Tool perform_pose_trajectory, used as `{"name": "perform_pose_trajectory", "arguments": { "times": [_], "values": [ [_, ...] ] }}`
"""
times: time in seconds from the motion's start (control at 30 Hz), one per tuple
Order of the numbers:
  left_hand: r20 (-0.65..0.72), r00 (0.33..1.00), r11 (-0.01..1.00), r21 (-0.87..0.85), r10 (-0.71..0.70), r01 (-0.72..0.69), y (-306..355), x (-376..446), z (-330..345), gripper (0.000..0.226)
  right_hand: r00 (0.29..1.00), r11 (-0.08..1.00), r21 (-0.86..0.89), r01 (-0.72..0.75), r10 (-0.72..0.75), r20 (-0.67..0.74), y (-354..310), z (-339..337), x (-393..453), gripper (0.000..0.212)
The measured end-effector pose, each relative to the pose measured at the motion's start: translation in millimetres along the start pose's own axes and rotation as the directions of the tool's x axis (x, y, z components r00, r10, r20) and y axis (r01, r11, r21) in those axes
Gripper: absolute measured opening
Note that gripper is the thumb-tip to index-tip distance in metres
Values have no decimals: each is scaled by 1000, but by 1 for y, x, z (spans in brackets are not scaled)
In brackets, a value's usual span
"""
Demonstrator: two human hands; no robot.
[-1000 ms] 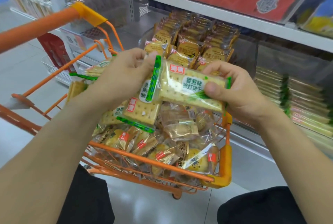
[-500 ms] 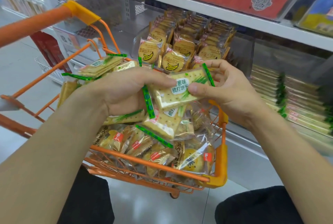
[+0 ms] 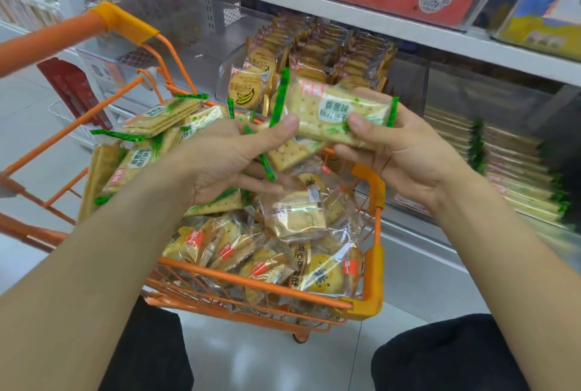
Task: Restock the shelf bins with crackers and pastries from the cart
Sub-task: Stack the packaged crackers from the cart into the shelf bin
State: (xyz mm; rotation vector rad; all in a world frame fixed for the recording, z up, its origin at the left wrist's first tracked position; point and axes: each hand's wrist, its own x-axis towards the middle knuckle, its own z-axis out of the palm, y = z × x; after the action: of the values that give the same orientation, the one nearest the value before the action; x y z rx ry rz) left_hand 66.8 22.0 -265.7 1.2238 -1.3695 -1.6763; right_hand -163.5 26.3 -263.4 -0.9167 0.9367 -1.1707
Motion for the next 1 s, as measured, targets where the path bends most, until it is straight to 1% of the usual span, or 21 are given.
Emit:
{"name": "perform_pose_trajectory", "arguments": {
  "times": [0.03,0.07,0.1,0.17,0.2,0.23,0.27,0.33,0.37,0.43,0.47,0.5,0.53,0.6,0.67,0.73,0.8,0.83,0.9,1.0],
  "values": [
    [-14,1000,998,-67,1,-2,0,0,4,63,1000,1000,28,7,-7,-12,0,0,0,65],
    [-34,999,993,-118,19,-23,-1,1,9,61,1000,1000,18,14,-14,-12,-1,1,-1,65],
    [-48,998,986,-158,43,-50,-1,1,14,59,1000,999,-34,25,-26,-4,-1,1,-3,65],
    [-84,992,974,-199,91,-107,-4,3,24,62,997,966,-247,77,-72,30,-2,-1,-5,62],
    [-112,986,975,-171,124,-142,-7,5,27,66,994,922,-371,112,-98,58,-3,-2,-7,57],
    [-136,978,979,-101,161,-176,-10,6,30,66,990,868,-477,141,-116,81,-3,-3,-9,53],
    [-156,964,977,8,214,-215,-11,7,32,57,988,817,-555,157,-129,90,-4,-5,-11,51],
    [-167,938,939,214,305,-267,-11,6,37,36,983,724,-667,177,-165,82,-6,-10,-12,53],
    [-149,932,922,263,331,-285,-9,6,38,32,979,680,-709,185,-187,76,-7,-13,-13,56],
    [-105,930,912,258,354,-318,-6,5,41,37,973,588,-786,191,-218,73,-8,-21,-12,63],
    [-107,924,910,249,367,-332,-5,6,42,41,969,524,-829,197,-234,83,-9,-26,-13,69],
    [-121,915,900,267,385,-344,-5,6,45,45,961,450,-866,219,-255,110,-10,-29,-14,77],
    [-126,901,876,320,416,-360,-5,7,47,47,950,379,-891,249,-272,150,-12,-33,-15,84],
    [-94,870,809,426,485,-405,-5,8,53,46,929,260,-911,320,-273,249,-16,-34,-20,89],
    [-15,843,746,474,538,-467,-2,10,62,44,914,166,-917,363,-253,316,-20,-34,-27,80],
    [47,819,695,503,572,-514,0,14,71,45,902,94,-920,379,-257,346,-23,-36,-31,62],
    [87,818,662,542,569,-518,3,22,79,55,901,44,-934,354,-285,328,-28,-44,-35,48],
    [104,833,660,560,544,-501,4,27,83,62,905,29,-946,322,-303,298,-32,-50,-36,44],
    [143,857,628,623,495,-466,4,39,90,72,917,11,-976,219,-343,203,-40,-67,-37,42],
    [205,857,465,768,473,-440,1,59,105,72,917,7,-1000,27,-398,22,-48,-102,-36,44]
  ]
}}
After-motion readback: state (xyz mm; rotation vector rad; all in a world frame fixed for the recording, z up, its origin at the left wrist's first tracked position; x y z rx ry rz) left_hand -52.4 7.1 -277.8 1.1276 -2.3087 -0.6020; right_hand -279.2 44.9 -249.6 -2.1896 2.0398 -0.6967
